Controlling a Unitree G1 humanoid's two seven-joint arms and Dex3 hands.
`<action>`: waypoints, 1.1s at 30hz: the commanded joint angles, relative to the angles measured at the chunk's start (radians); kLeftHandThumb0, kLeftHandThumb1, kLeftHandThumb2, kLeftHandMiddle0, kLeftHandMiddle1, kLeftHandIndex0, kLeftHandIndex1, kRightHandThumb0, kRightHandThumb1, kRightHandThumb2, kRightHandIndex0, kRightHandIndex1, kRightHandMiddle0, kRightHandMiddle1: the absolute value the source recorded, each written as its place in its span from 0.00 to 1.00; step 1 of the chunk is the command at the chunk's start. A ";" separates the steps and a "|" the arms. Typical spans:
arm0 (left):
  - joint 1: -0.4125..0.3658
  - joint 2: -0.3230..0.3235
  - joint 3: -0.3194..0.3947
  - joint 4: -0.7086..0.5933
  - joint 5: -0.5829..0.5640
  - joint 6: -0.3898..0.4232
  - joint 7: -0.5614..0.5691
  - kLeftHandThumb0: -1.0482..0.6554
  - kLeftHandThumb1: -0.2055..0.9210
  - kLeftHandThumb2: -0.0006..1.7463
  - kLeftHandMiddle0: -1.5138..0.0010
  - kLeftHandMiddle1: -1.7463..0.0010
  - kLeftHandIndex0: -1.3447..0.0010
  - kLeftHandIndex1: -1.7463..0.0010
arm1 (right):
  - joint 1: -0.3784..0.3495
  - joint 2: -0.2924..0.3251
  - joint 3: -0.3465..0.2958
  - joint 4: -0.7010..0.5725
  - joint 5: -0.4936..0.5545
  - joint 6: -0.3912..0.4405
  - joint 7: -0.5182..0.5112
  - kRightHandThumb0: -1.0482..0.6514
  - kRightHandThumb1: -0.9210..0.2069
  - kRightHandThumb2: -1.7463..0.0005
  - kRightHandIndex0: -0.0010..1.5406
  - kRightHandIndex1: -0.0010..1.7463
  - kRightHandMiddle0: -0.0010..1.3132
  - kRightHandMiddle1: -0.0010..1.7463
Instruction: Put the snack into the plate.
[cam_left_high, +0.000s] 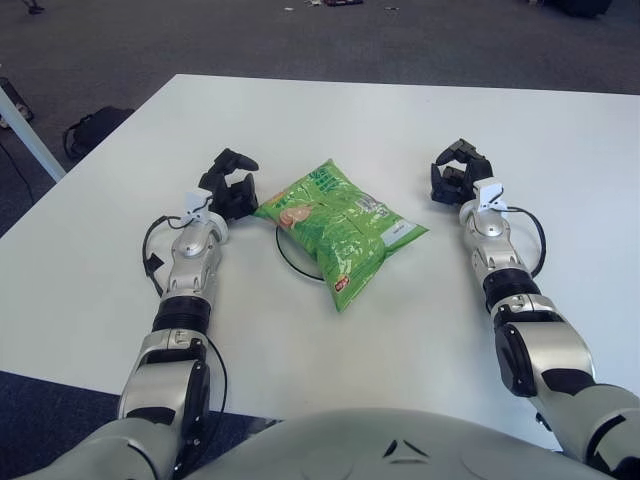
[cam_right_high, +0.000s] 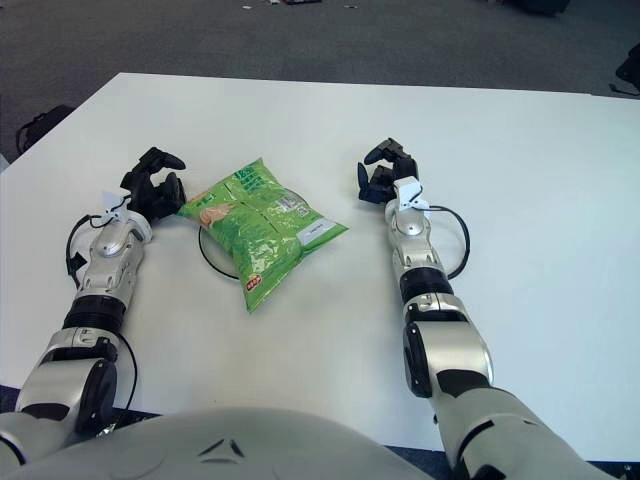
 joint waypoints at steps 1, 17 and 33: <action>0.067 -0.020 -0.001 0.062 -0.003 0.047 -0.010 0.37 0.63 0.62 0.25 0.00 0.65 0.00 | 0.071 0.039 -0.022 0.038 0.034 0.037 0.025 0.34 0.52 0.26 0.71 1.00 0.46 1.00; 0.052 -0.014 0.011 0.075 -0.011 0.055 -0.019 0.37 0.63 0.62 0.25 0.00 0.65 0.00 | 0.075 0.091 -0.116 0.029 0.113 -0.071 0.059 0.33 0.57 0.22 0.74 1.00 0.49 1.00; 0.062 -0.010 0.015 0.050 -0.008 0.058 -0.023 0.37 0.64 0.61 0.26 0.00 0.66 0.00 | 0.079 0.109 -0.148 0.013 0.112 -0.098 0.073 0.31 0.63 0.17 0.74 1.00 0.53 1.00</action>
